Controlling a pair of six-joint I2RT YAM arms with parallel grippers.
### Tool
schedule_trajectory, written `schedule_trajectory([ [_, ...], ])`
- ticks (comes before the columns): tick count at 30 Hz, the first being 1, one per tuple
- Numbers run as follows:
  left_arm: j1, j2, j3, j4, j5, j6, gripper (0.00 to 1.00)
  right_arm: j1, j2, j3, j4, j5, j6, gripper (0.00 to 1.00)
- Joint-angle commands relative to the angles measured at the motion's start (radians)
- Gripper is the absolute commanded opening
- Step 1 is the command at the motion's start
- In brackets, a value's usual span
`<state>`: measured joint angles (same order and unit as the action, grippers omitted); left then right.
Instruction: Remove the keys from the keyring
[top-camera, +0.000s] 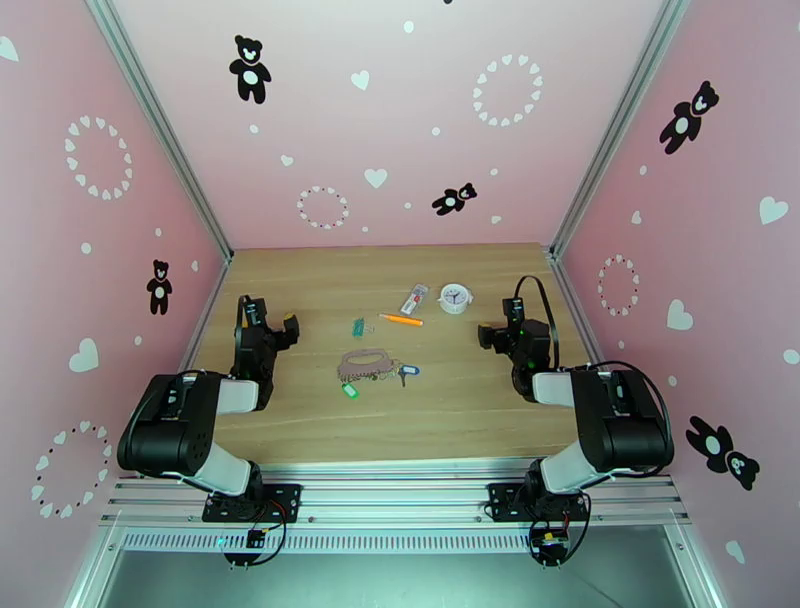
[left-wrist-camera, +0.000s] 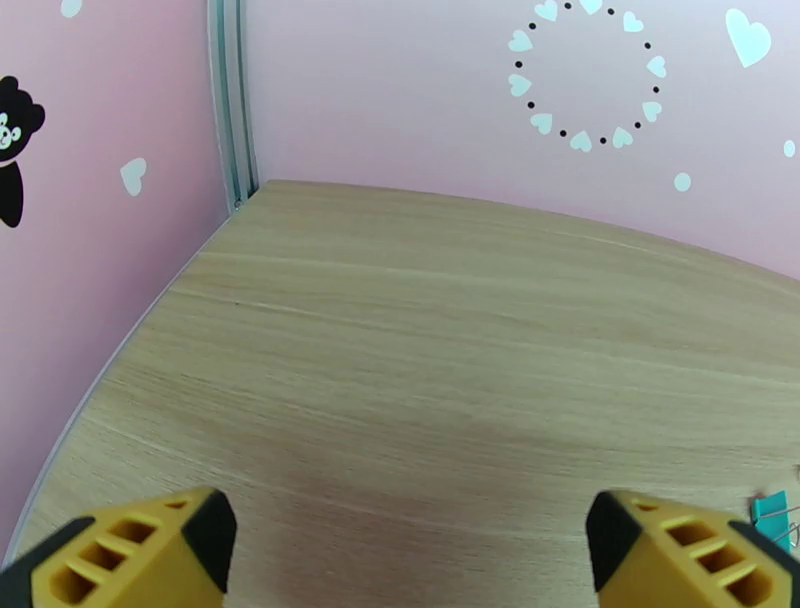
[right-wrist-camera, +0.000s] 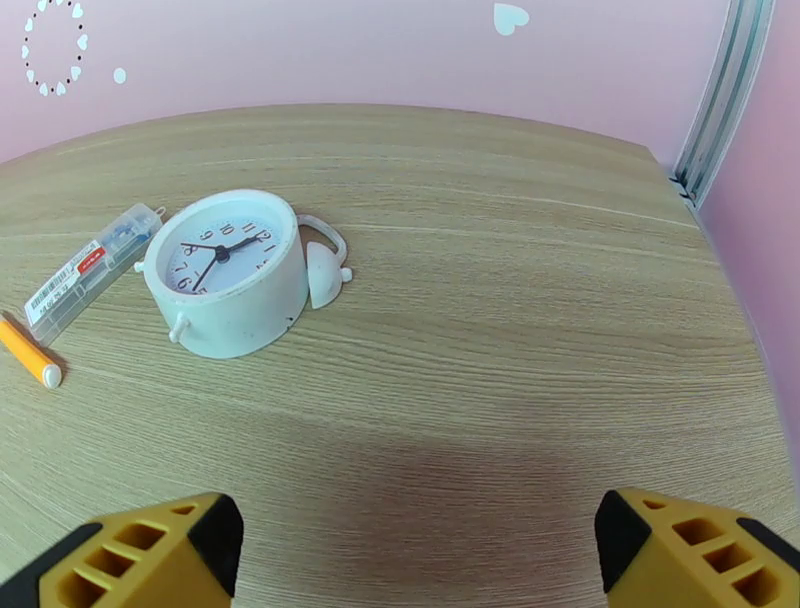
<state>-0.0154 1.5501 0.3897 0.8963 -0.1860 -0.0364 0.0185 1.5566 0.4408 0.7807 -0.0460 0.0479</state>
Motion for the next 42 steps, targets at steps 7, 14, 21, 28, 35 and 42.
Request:
schedule_trajectory([
  [7, 0.009, -0.022, -0.012, -0.021, 0.026, 0.016, 0.99, 0.005, -0.023, -0.007, -0.021, 0.008, -0.005, 0.99],
  [14, 0.009, -0.022, -0.014, -0.021, 0.026, 0.016, 0.99, 0.005, -0.025, -0.011, -0.017, 0.007, -0.004, 0.99],
  [21, 0.009, -0.023, -0.013, -0.02, 0.026, 0.016, 0.98, 0.004, -0.025, -0.01, -0.017, 0.008, -0.004, 0.99],
  [28, 0.009, -0.022, -0.014, -0.02, 0.026, 0.016, 0.98, 0.005, -0.024, -0.011, -0.017, 0.008, -0.004, 0.99],
  [35, 0.009, -0.024, -0.015, -0.017, 0.026, 0.017, 0.99, 0.005, -0.027, -0.013, -0.014, 0.008, -0.003, 0.99],
  [42, 0.008, -0.125, 0.001, -0.152, 0.101, 0.04, 0.99, 0.004, -0.088, -0.052, 0.007, 0.013, -0.003, 0.99],
])
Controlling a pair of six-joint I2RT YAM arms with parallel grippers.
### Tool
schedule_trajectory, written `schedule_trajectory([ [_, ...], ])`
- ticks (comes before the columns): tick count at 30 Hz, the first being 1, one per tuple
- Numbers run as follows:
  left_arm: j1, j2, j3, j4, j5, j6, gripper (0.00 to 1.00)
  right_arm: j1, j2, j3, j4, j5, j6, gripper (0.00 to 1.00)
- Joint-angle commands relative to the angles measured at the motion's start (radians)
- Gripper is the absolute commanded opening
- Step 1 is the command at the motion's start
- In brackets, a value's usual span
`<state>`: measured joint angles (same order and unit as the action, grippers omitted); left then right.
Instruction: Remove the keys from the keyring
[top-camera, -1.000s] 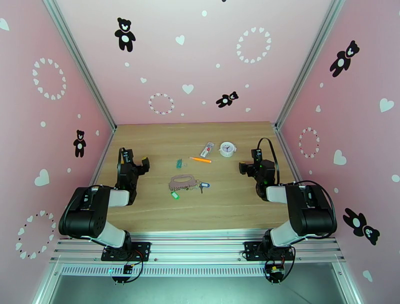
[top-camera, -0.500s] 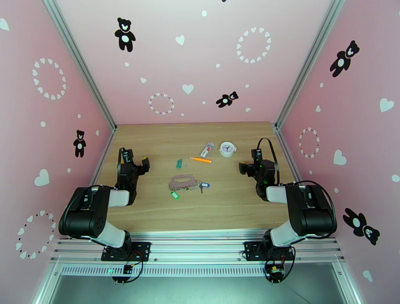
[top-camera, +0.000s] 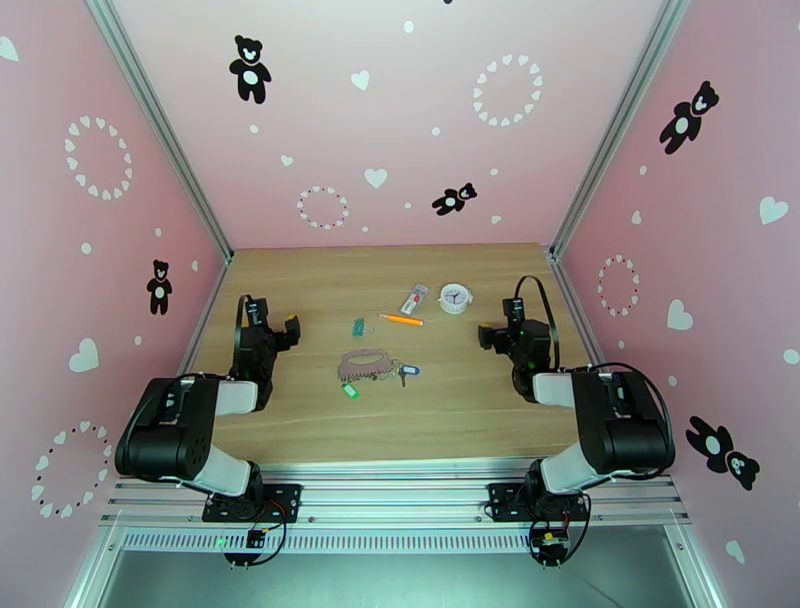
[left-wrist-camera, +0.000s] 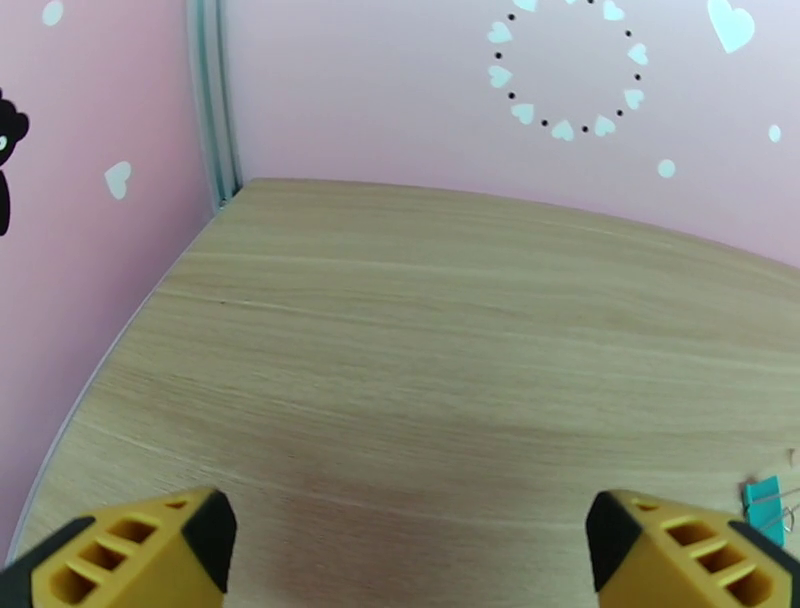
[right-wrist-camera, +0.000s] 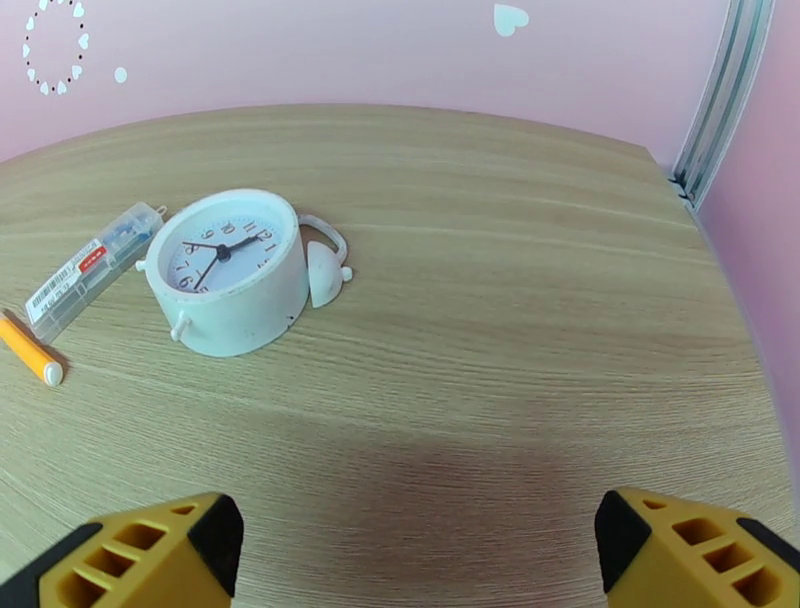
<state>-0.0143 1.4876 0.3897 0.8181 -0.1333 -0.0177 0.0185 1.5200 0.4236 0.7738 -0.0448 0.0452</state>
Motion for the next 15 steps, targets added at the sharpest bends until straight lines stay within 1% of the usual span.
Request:
schedule_trajectory([
  [1, 0.007, -0.098, 0.004, -0.111, 0.048, 0.016, 0.99, 0.004, -0.071, -0.048, 0.019, 0.019, 0.005, 0.99],
  [3, 0.007, -0.177, 0.006, -0.196, 0.046, -0.007, 0.99, 0.005, -0.11, -0.056, 0.0, 0.014, 0.006, 0.99],
  [7, 0.007, -0.337, 0.004, -0.31, 0.047, -0.066, 0.99, 0.002, -0.221, -0.015, -0.203, 0.017, 0.027, 0.99],
  [9, 0.007, -0.415, 0.012, -0.374, 0.071, -0.104, 0.99, -0.001, -0.285, -0.011, -0.285, 0.03, 0.037, 0.99],
  [13, 0.007, -0.558, 0.058, -0.526, 0.129, -0.201, 0.98, -0.011, -0.465, -0.001, -0.47, 0.037, 0.048, 0.99],
  [15, 0.007, -0.615, 0.091, -0.603, 0.153, -0.259, 0.99, -0.011, -0.568, 0.01, -0.576, 0.05, 0.113, 0.99],
])
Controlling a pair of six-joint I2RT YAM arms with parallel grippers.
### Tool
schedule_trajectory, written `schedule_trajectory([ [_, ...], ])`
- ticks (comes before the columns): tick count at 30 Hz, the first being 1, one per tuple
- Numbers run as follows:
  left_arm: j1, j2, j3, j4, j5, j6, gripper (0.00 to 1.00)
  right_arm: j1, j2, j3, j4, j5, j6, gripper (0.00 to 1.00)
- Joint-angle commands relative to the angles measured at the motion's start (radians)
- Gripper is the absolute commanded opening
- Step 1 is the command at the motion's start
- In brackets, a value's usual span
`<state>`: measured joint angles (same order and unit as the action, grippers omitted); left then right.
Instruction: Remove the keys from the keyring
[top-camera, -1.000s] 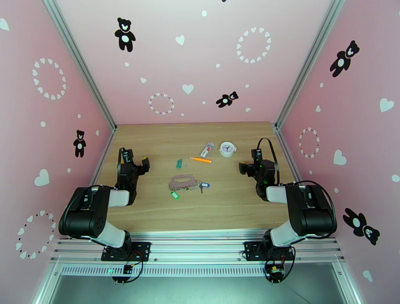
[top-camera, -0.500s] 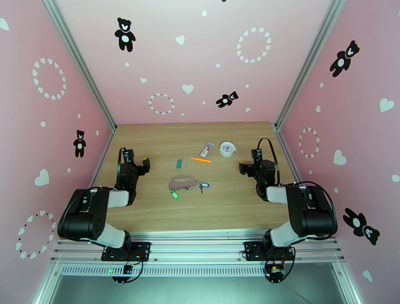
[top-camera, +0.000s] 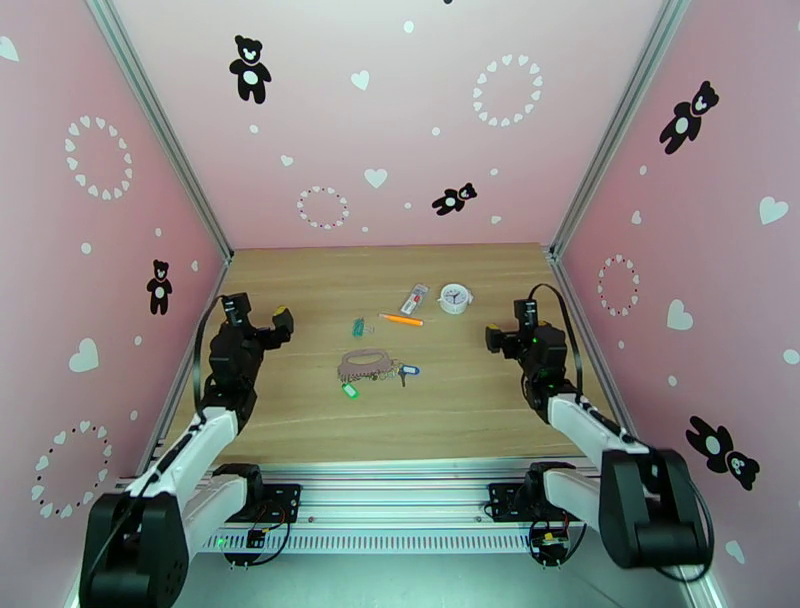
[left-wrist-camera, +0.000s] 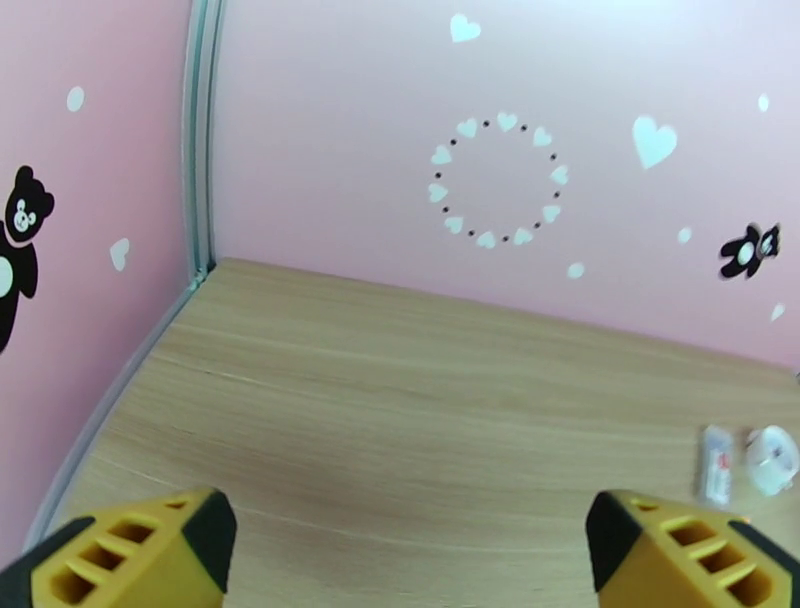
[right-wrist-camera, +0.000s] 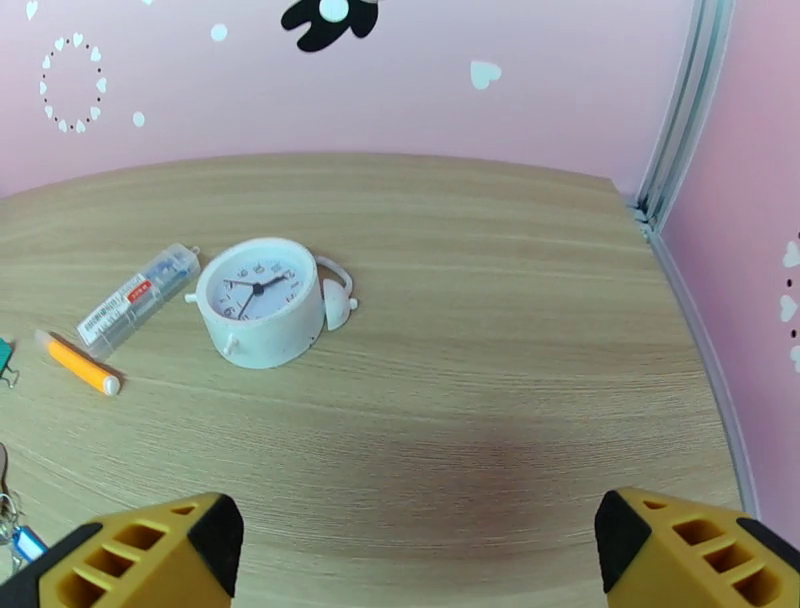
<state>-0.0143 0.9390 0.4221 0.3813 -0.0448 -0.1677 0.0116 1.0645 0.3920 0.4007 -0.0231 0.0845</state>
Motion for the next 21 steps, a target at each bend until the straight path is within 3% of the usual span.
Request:
schedule_trajectory([
  [1, 0.007, -0.093, 0.08, -0.209, 0.082, -0.137, 0.99, -0.004, -0.16, 0.047, -0.248, 0.05, 0.128, 0.99],
  [4, 0.007, -0.14, 0.159, -0.362, 0.094, -0.243, 0.99, -0.004, -0.286, 0.087, -0.479, 0.21, 0.365, 0.99],
  [7, 0.007, -0.147, 0.228, -0.518, 0.016, -0.347, 0.99, -0.005, -0.364, 0.117, -0.634, 0.235, 0.465, 0.99],
  [15, -0.019, -0.108, 0.346, -0.669, 0.232, -0.331, 0.99, -0.003, -0.321, 0.229, -0.82, -0.064, 0.486, 0.99],
  [21, -0.173, -0.076, 0.379, -0.777, 0.255, -0.345, 0.99, 0.024, -0.25, 0.335, -0.971, -0.19, 0.464, 0.99],
])
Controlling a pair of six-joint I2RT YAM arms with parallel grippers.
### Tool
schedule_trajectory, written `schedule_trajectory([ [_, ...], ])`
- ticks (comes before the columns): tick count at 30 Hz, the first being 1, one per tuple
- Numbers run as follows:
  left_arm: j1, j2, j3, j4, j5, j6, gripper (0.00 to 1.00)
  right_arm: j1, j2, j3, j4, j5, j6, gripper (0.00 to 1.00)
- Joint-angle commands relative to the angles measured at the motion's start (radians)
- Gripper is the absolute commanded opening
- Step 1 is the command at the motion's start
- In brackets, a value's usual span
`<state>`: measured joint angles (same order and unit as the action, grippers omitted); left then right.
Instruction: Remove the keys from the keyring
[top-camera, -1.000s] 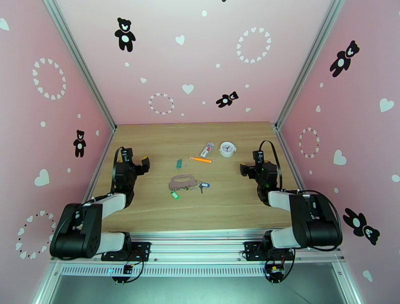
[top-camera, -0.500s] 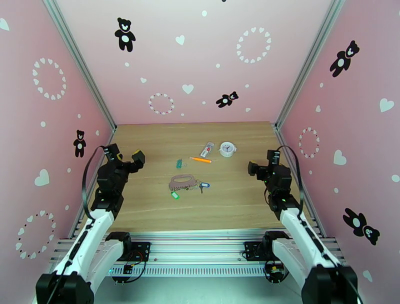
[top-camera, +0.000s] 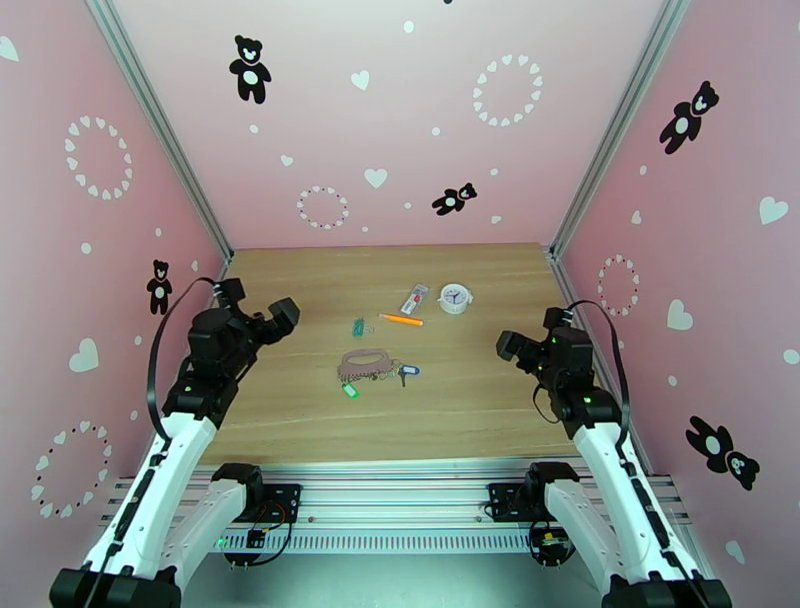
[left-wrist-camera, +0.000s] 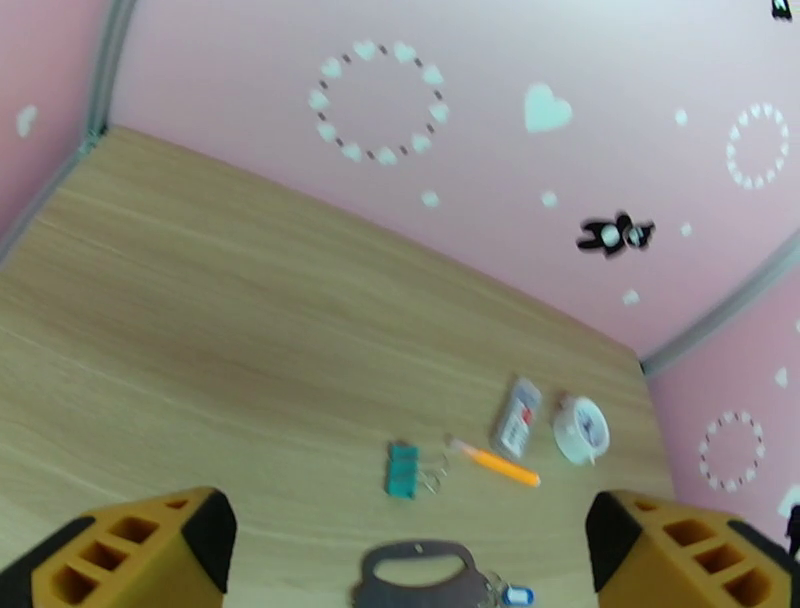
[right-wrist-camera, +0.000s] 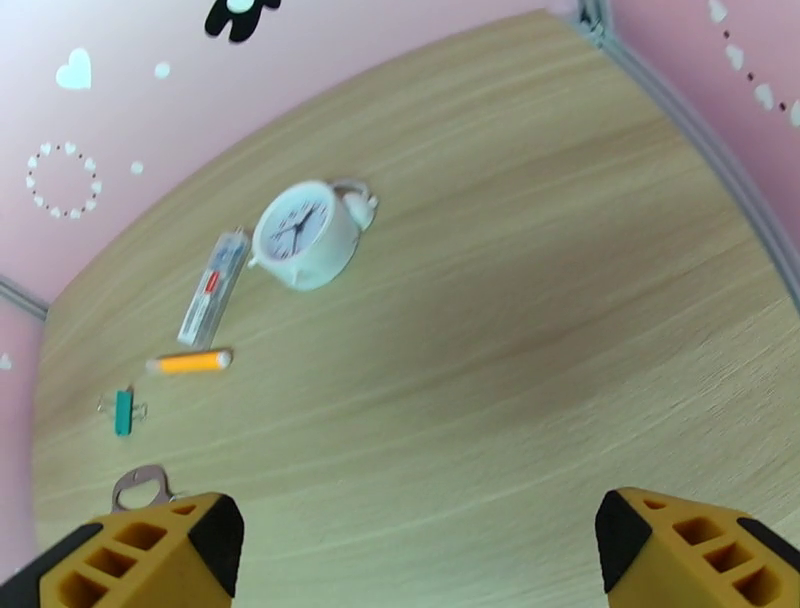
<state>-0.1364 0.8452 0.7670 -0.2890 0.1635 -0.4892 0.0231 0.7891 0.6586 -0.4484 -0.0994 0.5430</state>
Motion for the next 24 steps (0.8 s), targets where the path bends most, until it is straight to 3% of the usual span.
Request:
schedule_trajectory([
  [1, -0.077, 0.029, 0.035, -0.118, 0.052, -0.034, 0.98, 0.021, 0.044, 0.093, -0.153, -0.14, -0.002, 0.99],
  [9, -0.335, 0.174, 0.087, -0.097, 0.092, -0.054, 0.93, 0.151, 0.096, 0.125, -0.224, -0.171, 0.032, 0.99],
  [14, -0.465, 0.329, 0.17, -0.1, 0.043, 0.041, 0.88, 0.219, 0.161, 0.146, -0.199, -0.203, 0.027, 0.99],
  [18, -0.525, 0.498, 0.276, -0.099, 0.03, 0.126, 0.88, 0.256, 0.199, 0.152, -0.168, -0.213, 0.0, 0.99],
  [24, -0.541, 0.768, 0.486, -0.195, 0.065, 0.22, 0.77, 0.274, 0.234, 0.136, -0.104, -0.254, -0.003, 0.99],
])
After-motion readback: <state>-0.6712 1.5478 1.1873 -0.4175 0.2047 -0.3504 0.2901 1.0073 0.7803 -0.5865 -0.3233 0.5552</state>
